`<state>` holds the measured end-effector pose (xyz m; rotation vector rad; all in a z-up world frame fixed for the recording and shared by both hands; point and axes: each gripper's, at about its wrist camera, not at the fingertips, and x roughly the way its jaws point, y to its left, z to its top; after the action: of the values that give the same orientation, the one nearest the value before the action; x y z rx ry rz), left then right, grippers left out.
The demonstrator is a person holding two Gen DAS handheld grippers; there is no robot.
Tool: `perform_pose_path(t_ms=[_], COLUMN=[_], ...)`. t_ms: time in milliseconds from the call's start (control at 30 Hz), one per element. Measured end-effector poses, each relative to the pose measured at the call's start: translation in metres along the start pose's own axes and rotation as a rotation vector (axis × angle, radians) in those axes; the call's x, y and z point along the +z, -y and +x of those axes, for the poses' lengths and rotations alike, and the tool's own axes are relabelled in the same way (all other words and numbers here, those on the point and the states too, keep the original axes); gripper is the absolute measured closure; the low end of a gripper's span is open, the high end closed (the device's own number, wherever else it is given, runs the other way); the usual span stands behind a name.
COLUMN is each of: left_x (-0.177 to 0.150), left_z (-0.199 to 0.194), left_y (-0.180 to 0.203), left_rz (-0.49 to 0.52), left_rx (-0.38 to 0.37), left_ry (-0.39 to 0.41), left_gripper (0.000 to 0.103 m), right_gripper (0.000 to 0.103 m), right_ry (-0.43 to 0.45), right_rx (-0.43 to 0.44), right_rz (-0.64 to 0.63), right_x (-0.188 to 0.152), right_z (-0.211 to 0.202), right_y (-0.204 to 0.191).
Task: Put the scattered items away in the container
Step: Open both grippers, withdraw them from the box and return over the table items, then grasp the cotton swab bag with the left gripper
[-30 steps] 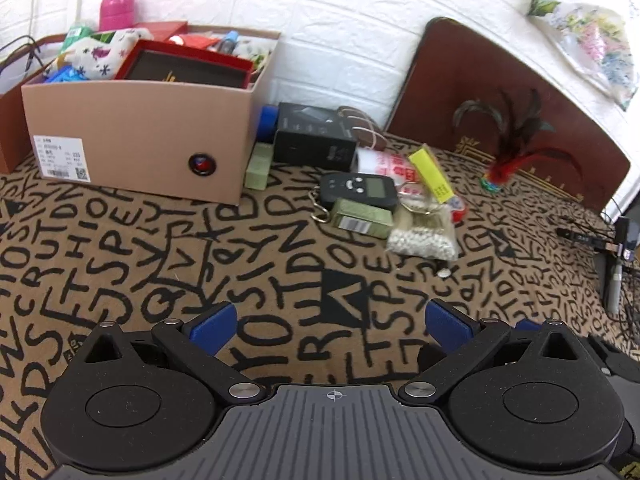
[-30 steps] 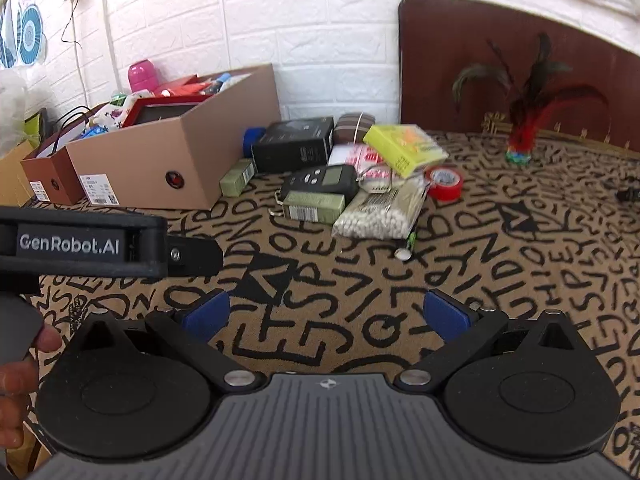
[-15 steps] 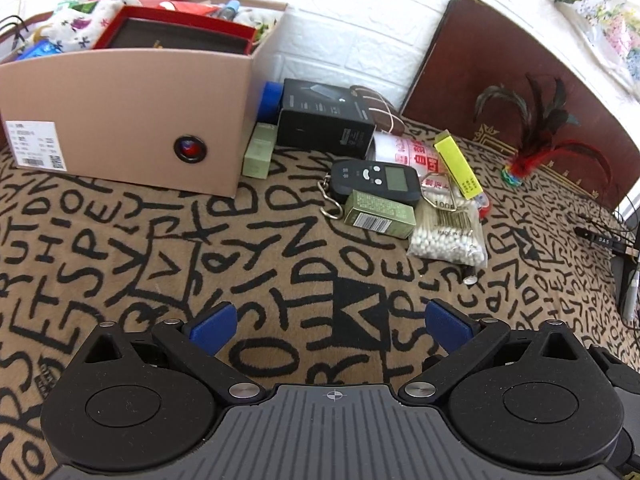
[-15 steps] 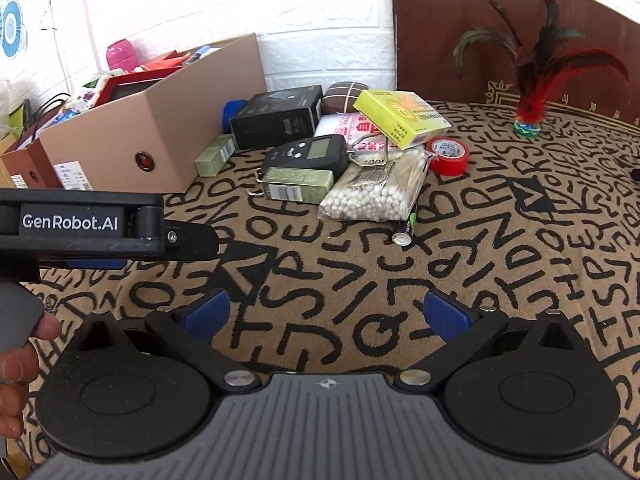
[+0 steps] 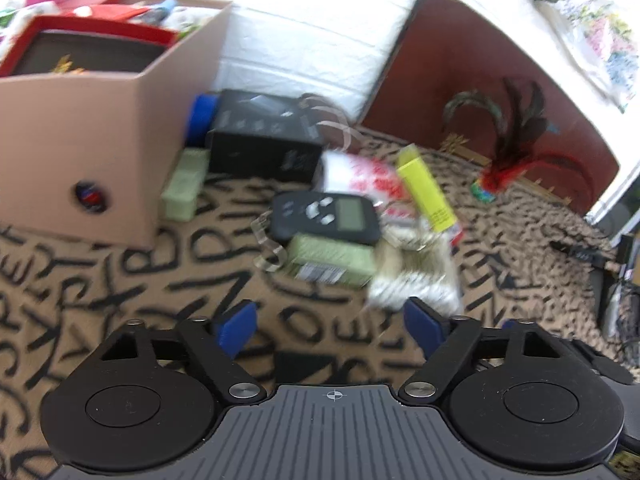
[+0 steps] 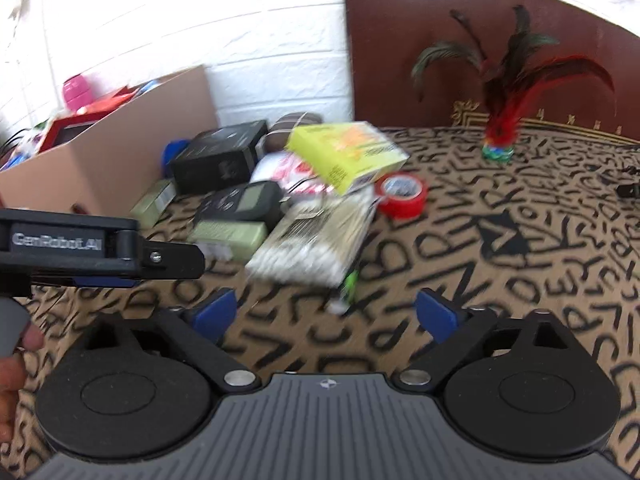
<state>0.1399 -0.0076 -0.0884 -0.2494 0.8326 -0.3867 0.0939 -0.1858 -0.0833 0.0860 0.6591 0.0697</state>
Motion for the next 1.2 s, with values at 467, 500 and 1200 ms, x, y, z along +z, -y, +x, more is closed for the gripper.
perform_pose_path(t_ms=[467, 500, 1200], left_x=[0.014, 0.015, -0.083], left_z=[0.061, 0.063, -0.054], left_y=[0.016, 0.015, -0.010], left_rz=[0.039, 0.036, 0.008], left_rx=[-0.148, -0.152, -0.151], left_ry=[-0.099, -0.102, -0.185], left_gripper=[0.070, 0.070, 0.080], right_gripper=[0.064, 0.071, 0.088], right_ry=[-0.022, -0.028, -0.197], right_rx=[0.073, 0.090, 0.242], right_rz=[-0.028, -0.024, -0.141], right_x=[0.015, 0.015, -0.053], right_z=[0.040, 0.041, -0.057], right_y=[0.017, 0.017, -0.026])
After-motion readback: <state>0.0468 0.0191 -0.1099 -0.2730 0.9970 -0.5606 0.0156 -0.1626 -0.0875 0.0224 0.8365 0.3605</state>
